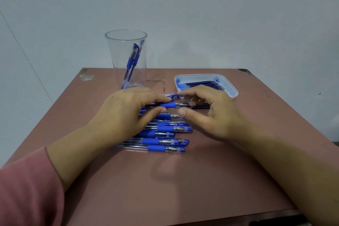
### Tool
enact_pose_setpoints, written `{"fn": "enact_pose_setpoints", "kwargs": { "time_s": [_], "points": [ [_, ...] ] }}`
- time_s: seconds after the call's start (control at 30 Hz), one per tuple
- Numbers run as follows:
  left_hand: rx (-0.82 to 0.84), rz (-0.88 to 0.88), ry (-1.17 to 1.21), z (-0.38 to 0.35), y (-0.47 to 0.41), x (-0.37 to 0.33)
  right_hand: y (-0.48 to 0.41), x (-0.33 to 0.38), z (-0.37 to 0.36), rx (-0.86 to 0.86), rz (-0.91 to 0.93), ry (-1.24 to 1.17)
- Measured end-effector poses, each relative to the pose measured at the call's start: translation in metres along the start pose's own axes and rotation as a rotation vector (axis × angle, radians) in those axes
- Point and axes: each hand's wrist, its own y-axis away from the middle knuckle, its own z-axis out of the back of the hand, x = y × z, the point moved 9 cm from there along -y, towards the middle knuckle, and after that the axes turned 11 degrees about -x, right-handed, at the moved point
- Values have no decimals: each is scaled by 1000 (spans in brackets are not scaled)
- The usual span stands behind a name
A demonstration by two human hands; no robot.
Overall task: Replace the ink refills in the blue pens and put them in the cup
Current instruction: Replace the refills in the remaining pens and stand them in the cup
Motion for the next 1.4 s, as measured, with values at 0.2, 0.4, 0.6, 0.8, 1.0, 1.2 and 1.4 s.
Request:
{"fn": "enact_pose_setpoints", "kwargs": {
  "time_s": [0.2,0.4,0.6,0.8,1.0,1.2,1.4],
  "points": [
    [22,24,3,-3,1,2,-2,-3,-3,4,10,43],
    [-5,89,2,0,0,10,-7,-9,14,-100,11,100],
    [0,120,-44,1,0,15,-6,-28,19,64,-2,315],
    [26,117,-53,-1,0,14,7,-31,-5,402,-16,440],
    [37,120,-25,-1,0,11,8,-33,-12,452,-33,466],
    [48,120,-23,-3,0,10,1,-29,-9,346,-27,409],
    [55,122,-21,-3,1,11,-2,-29,-3,262,-14,346]
  ]
}}
